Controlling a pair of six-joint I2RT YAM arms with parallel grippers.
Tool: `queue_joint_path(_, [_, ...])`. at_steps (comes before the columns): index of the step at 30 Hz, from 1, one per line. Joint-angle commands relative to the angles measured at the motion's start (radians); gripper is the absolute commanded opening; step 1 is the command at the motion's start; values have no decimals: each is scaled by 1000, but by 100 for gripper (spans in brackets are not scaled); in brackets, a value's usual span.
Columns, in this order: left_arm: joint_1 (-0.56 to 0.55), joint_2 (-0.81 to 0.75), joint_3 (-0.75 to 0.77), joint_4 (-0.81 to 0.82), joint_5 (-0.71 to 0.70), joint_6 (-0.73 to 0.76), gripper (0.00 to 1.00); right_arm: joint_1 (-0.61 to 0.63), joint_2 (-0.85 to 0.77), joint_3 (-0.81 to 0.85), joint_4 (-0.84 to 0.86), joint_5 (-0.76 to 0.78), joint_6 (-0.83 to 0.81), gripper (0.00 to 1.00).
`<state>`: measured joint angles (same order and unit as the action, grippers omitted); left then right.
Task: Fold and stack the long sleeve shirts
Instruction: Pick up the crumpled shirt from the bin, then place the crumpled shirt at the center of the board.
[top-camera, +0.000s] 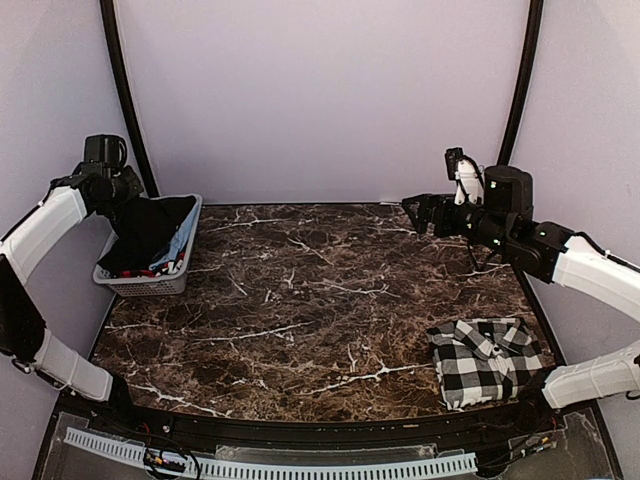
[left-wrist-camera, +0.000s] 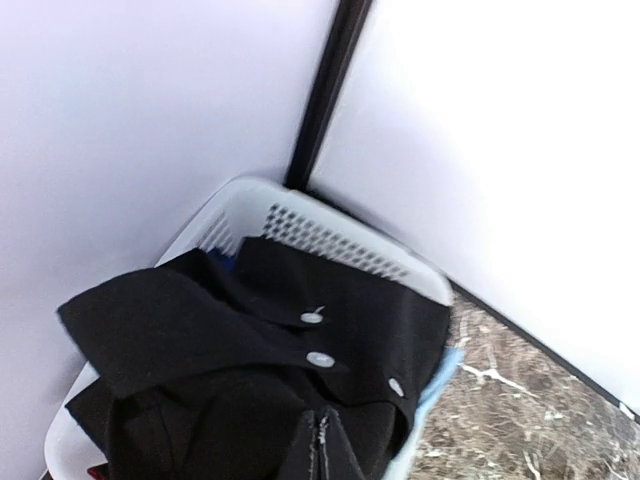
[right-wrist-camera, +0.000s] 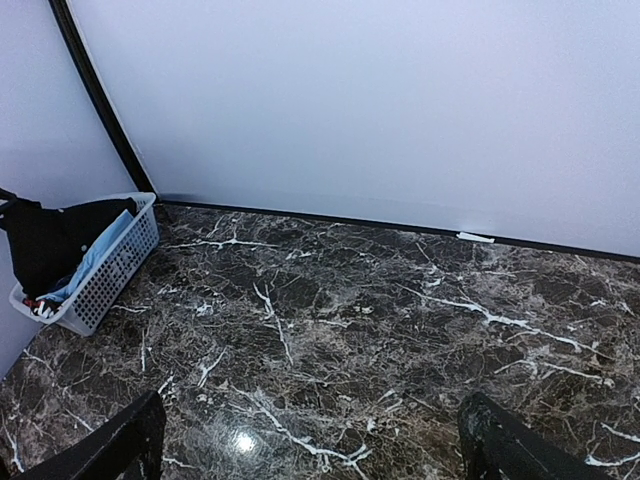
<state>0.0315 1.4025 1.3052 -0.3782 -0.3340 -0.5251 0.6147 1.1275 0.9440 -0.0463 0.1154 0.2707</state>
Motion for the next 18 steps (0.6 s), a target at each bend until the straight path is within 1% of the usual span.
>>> queue_joint_path(1, [-22, -64, 33, 14, 15, 91, 0, -3, 0, 21, 29, 5, -3, 99])
queue_joint_path(2, [-23, -70, 37, 26, 40, 99, 0, -3, 1, 23, 29, 6, -2, 99])
queue_joint_path(4, [-70, -81, 66, 39, 97, 152, 0, -3, 5, 27, 31, 2, 0, 99])
queue_joint_path(8, [-217, -80, 105, 64, 144, 268, 0, -4, 18, 38, 32, -3, 7, 99])
queue_joint_path(9, [-273, -66, 115, 62, 170, 280, 0, -3, 21, 42, 30, -3, 9, 99])
queue_joint_path(10, [-301, -56, 134, 57, 189, 302, 0, -3, 22, 43, 28, -1, 9, 99])
queue_joint_path(11, [-365, -23, 147, 43, 219, 312, 0, -3, 24, 45, 27, 4, 10, 99])
queue_joint_path(12, [-400, 18, 170, 36, 223, 329, 0, -3, 25, 47, 23, 14, 13, 99])
queue_joint_path(13, [-481, 40, 180, 23, 224, 338, 0, -3, 26, 49, 18, 29, 16, 99])
queue_joint_path(14, [-521, 96, 201, 17, 222, 354, 0, -3, 27, 53, 10, 44, 19, 99])
queue_joint_path(15, [-608, 128, 222, 13, 216, 358, 0, -3, 28, 56, -3, 62, 23, 99])
queue_joint_path(16, [-652, 195, 235, 13, 220, 362, 0, -3, 28, 57, -9, 69, 25, 99])
queue_joint_path(17, [-732, 235, 250, 10, 228, 363, 0, -3, 27, 58, -16, 83, 27, 99])
queue_joint_path(18, [-809, 325, 292, 8, 229, 365, 0, -3, 24, 55, -23, 96, 32, 99])
